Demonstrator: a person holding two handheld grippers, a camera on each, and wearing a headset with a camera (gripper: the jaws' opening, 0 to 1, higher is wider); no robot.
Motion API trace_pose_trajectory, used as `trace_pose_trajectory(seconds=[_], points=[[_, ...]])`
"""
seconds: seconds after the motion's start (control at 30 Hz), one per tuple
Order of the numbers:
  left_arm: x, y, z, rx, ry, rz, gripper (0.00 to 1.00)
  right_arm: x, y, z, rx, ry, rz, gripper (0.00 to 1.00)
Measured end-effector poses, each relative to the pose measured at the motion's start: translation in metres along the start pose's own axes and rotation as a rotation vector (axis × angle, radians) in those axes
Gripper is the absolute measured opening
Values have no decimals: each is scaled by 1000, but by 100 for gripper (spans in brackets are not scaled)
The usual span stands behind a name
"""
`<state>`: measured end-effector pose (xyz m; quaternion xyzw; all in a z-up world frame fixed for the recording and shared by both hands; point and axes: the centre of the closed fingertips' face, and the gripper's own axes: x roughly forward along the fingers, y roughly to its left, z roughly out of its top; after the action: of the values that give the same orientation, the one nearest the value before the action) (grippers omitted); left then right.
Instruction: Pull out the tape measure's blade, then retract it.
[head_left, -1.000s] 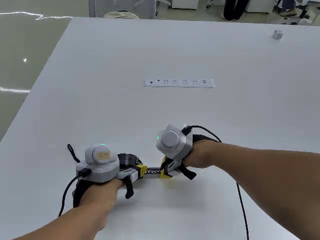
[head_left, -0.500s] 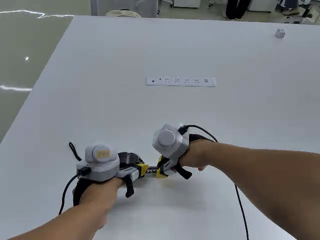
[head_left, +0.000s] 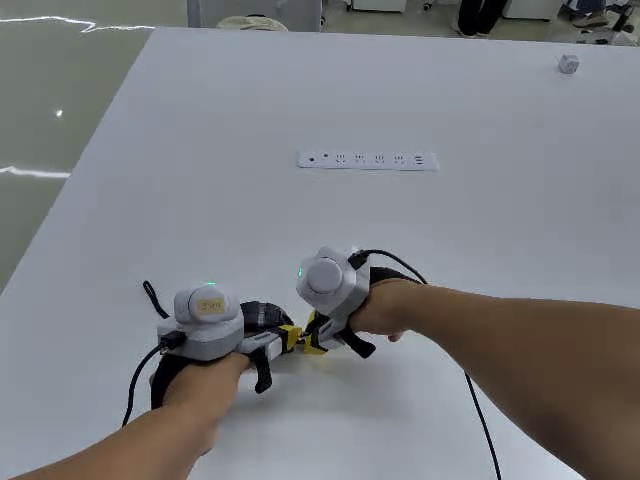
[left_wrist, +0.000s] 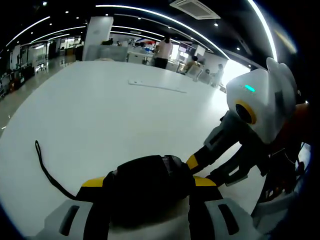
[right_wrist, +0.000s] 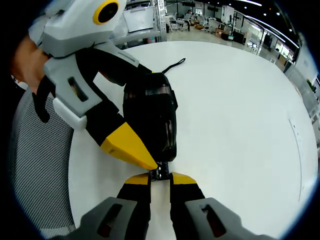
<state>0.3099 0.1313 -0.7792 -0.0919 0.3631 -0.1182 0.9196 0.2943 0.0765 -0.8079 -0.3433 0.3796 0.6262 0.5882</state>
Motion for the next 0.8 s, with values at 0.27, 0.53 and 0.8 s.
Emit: trace_pose_trajectory(seconds=[0.27, 0.53, 0.8], points=[[0, 0, 0, -2, 0, -2, 60, 3, 0, 5, -8, -11, 0, 13], [0, -1, 0, -3, -1, -3, 60, 5, 1, 6, -20, -16, 3, 13], [0, -1, 1, -1, 0, -5, 61, 7, 1, 9, -24, -21, 1, 13]])
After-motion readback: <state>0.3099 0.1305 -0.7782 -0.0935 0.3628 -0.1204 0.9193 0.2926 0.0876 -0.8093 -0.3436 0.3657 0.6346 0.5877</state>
